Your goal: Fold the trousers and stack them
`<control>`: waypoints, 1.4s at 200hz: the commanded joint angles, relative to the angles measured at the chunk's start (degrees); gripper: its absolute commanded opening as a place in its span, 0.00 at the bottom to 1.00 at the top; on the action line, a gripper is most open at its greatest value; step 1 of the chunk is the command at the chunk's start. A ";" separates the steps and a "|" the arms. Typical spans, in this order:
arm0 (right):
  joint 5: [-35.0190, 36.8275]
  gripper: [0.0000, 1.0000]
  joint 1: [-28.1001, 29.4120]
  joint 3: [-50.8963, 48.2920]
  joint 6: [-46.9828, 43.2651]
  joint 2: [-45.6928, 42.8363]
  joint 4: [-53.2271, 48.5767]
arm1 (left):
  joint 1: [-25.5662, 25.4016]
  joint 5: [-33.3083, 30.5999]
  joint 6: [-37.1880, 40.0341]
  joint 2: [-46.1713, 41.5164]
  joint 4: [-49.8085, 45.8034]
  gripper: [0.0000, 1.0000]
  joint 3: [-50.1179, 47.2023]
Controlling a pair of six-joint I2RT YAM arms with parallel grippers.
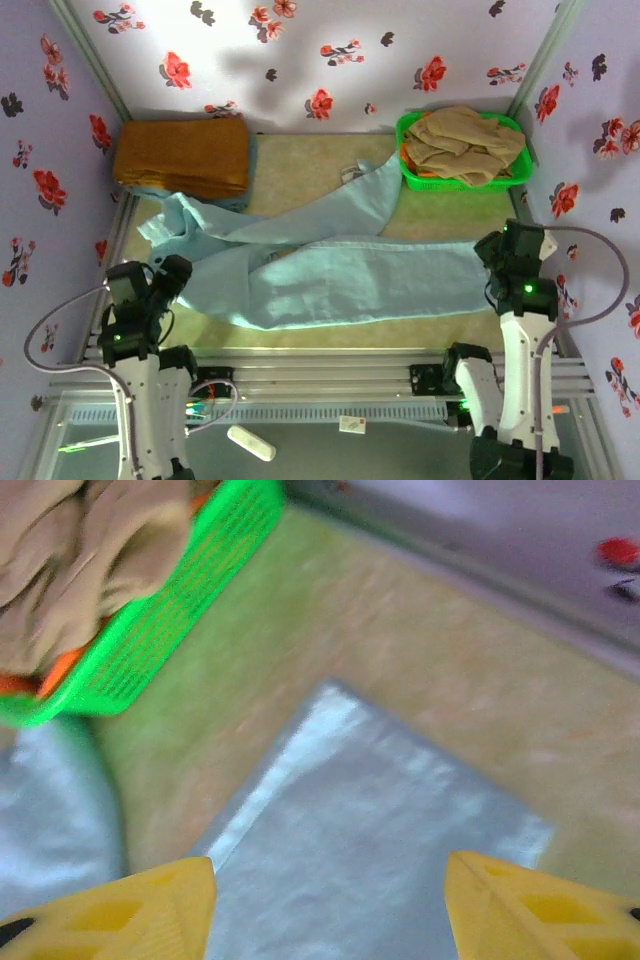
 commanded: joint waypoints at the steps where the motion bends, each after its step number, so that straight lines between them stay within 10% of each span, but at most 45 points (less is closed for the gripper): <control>1: -8.55 0.62 8.69 -2.31 1.53 4.42 6.78 | -0.38 1.80 -0.33 -1.63 -2.39 0.89 5.83; 34: -8.90 0.55 23.68 -4.93 2.66 18.02 17.93 | -0.69 6.61 -0.80 5.52 3.89 0.81 8.73; 86: -11.30 0.00 32.40 -5.23 4.14 40.90 31.53 | -13.81 2.86 -0.57 25.35 20.77 0.70 5.80; 163: -9.57 0.00 31.31 -17.34 10.57 39.40 29.18 | -19.02 -1.97 -4.29 37.82 38.14 0.64 -9.27; 237: -8.47 0.00 25.44 -20.98 9.35 18.59 15.66 | -19.37 -2.38 -10.74 9.91 16.02 0.56 -20.10; 280: -7.75 0.59 24.02 -6.01 1.19 25.82 19.45 | -19.07 -4.56 -4.52 11.66 11.88 0.78 -7.93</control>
